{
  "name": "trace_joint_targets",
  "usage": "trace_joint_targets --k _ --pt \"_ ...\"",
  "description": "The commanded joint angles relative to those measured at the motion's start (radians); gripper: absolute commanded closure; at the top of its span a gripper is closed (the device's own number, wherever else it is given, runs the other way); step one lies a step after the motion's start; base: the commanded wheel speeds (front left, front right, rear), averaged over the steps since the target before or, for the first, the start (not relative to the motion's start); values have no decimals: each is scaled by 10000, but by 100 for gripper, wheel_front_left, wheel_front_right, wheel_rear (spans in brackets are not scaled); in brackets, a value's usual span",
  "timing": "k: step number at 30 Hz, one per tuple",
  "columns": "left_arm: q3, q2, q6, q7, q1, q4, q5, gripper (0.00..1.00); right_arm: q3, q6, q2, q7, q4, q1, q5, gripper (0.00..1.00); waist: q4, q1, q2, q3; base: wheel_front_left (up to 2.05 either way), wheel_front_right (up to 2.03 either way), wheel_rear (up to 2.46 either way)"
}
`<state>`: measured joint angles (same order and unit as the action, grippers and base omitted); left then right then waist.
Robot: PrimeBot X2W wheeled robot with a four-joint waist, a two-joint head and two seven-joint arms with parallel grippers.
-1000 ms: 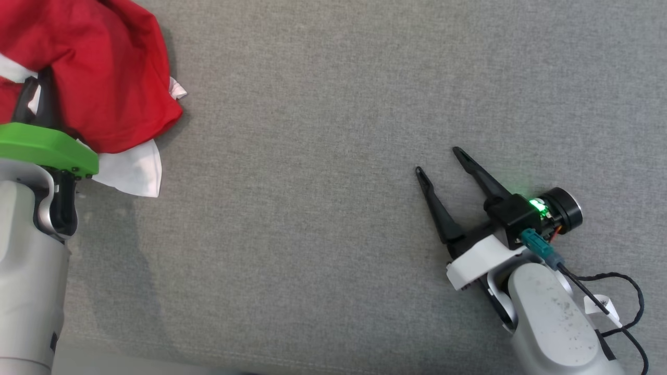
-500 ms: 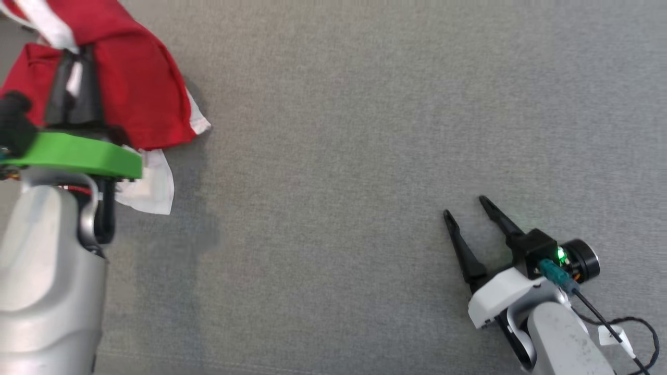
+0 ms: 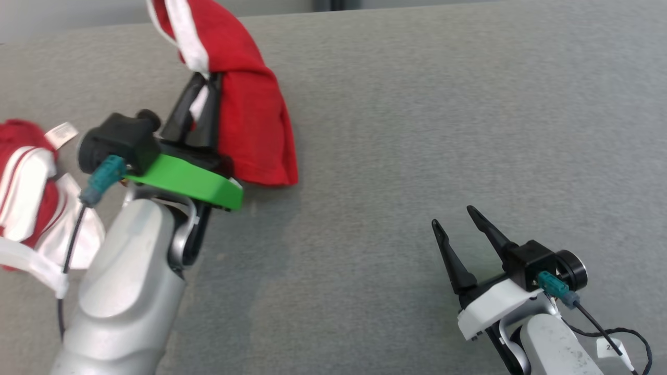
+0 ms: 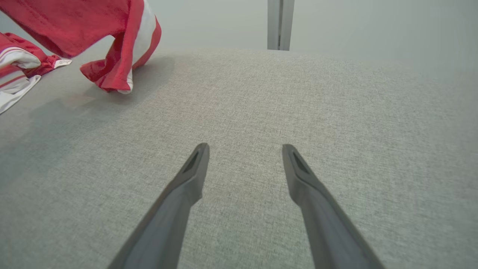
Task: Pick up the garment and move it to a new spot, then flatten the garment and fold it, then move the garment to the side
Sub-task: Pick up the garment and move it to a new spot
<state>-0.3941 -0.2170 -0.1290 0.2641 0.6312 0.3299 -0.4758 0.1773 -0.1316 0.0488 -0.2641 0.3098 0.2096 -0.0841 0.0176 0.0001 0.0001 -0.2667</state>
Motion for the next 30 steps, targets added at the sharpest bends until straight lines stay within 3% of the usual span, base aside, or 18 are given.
trace_joint_targets --k 1,11,12,13,20,30 --pt "-190 89 -27 6 0 83 -18 100 46 18 39 -3 -137 -151 -136 0 1273 -1 -1 160 0 0 0" --pt "-1157 591 -27 6 -269 819 210 100 151 18 33 -3 -714 -390 -621 0 2805 -1 -1 48 0 0 0" --pt "-1106 649 -27 6 -322 919 171 73 141 18 33 -3 -723 -401 -647 0 2864 -1 -1 41 0 0 0" --pt "-988 722 -27 6 -347 1002 140 0 90 18 35 -3 -734 -411 -666 0 2909 -1 -1 33 0 0 0" --pt "-335 880 -27 6 -762 1077 689 0 -166 18 27 -3 -793 -523 -616 0 2629 -1 -1 82 0 0 0" --pt "1589 1139 -27 4 -1960 793 1606 0 -539 18 37 -3 -863 -445 -632 0 1362 -1 -1 427 0 0 0"
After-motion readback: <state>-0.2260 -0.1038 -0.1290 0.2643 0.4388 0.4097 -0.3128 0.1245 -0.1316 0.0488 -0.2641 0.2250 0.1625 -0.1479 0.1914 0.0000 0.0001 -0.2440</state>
